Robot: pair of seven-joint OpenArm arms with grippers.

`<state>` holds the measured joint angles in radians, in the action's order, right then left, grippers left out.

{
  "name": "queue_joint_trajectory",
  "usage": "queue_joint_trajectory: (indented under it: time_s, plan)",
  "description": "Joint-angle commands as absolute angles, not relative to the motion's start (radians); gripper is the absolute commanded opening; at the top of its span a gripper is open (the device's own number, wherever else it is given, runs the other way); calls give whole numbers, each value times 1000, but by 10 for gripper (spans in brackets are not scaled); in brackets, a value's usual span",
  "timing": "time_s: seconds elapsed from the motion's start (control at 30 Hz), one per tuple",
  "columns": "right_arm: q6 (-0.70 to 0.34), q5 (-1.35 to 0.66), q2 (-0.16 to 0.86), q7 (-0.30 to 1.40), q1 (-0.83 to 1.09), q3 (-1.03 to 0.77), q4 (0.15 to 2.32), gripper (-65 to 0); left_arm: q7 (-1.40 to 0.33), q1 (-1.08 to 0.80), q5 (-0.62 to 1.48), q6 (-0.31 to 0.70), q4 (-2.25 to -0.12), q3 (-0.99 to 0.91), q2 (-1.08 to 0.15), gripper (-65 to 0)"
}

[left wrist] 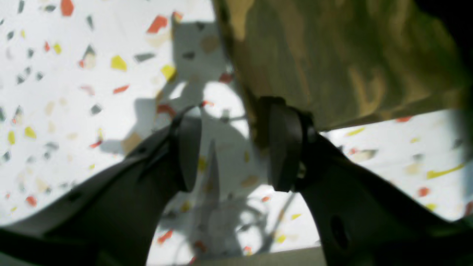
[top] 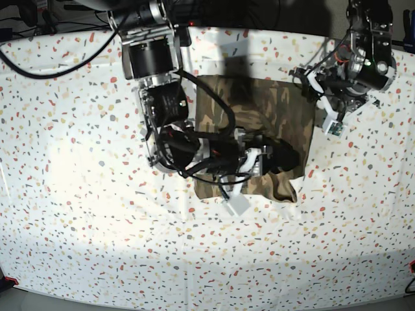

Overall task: Fold the T-shirt properly
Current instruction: 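Grasp the shirt edge with the right gripper and fold it over, then adjust the folded bundle with both grippers and release it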

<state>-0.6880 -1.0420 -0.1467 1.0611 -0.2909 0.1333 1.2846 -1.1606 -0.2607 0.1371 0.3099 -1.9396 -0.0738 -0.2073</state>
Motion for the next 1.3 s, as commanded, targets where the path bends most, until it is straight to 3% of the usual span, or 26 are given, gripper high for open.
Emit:
queue_joint_trajectory:
  time_s: [0.0,0.3,0.5,0.7,0.8,0.9,0.97,1.1,1.27]
  plan:
    - [-698,-1131,-157,1031,-318,157,1302,-448,-1163,-255,115,307,-1959,-77,-214,-358]
    - [-698,-1209,-157,1003,-324,298,1302,-448,-1175,-255,30,305,-1959,-77,-222,-358]
    - [-698,-1042,-157,765,-326,262,1302,-448,-1182,-255,30,302,-1959,-77,-223,-358]
    - [-698,-981,-157,745,-364,254,1302,-448,-1162,-255,-27,302,-1959,-77,-223,-358]
    - [-698,-822,-157,740,-410,254,1302,-449,-1109,-251,-152,240,-1959,-78,-250,-358]
    - [-698,-635,-157,713,-457,254,1302,-449,-1107,-247,-231,113,-1975,-78,-298,-358]
    - [-698,-507,-157,643,-480,254,1302,-449,-1123,-259,-172,84,-2028,-78,-311,-358]
    - [-698,-393,-157,504,-496,254,1293,-449,-1058,-320,176,83,-2208,-76,-310,-358]
    - [-698,-260,-145,422,-525,254,1196,-449,-1008,-409,323,201,-2356,-5,-203,-358]
